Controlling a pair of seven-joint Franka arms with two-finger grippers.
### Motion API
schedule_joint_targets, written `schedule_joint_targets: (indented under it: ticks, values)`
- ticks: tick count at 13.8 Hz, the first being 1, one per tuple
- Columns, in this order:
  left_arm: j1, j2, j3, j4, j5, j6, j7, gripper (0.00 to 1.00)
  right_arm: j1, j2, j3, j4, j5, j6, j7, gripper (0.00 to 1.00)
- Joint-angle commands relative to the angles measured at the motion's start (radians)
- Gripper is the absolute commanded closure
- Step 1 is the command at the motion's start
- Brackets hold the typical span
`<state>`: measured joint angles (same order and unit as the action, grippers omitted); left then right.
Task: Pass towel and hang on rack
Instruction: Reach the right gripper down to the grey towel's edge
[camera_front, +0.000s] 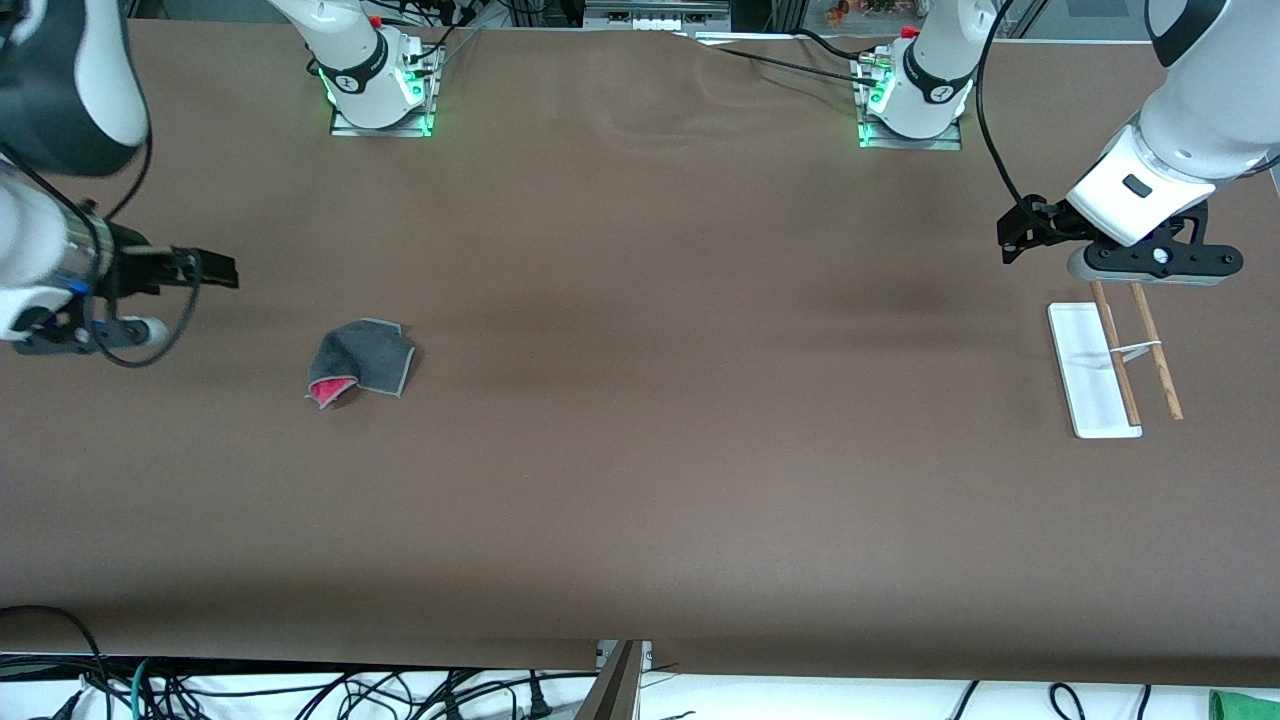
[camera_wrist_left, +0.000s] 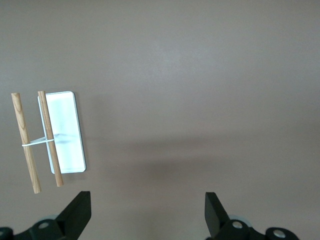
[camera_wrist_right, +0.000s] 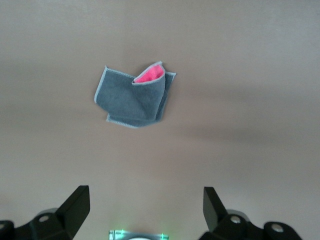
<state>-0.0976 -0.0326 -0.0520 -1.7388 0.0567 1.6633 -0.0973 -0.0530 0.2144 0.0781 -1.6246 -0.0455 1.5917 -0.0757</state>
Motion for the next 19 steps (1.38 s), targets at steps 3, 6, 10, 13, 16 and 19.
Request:
schedule_joint_targets:
  ticks: [3, 6, 10, 13, 16, 19]
  values:
    - [-0.005, -0.006, 0.000, 0.018, 0.000, -0.023, -0.009, 0.00, -0.018, 0.127, 0.006, -0.144, -0.014, 0.267, -0.010, 0.00]
    - [-0.005, -0.006, 0.000, 0.018, 0.000, -0.023, -0.009, 0.00, -0.016, 0.235, 0.000, -0.146, -0.014, 0.382, -0.010, 0.00]
    - [-0.005, -0.006, 0.000, 0.018, 0.000, -0.023, -0.009, 0.00, -0.014, 0.330, -0.017, -0.146, -0.014, 0.526, -0.010, 0.00]
    - [-0.005, -0.006, 0.000, 0.018, 0.000, -0.023, -0.009, 0.00, -0.013, 0.350, -0.017, -0.146, -0.011, 0.585, -0.010, 0.00]
    - [-0.005, -0.006, 0.000, 0.018, 0.000, -0.023, -0.009, 0.00, -0.013, 0.370, -0.030, -0.147, -0.013, 0.617, -0.009, 0.00]
    - [-0.005, -0.006, -0.002, 0.018, 0.000, -0.023, -0.009, 0.00, -0.011, 0.370, -0.032, -0.166, -0.013, 0.619, -0.009, 0.18]
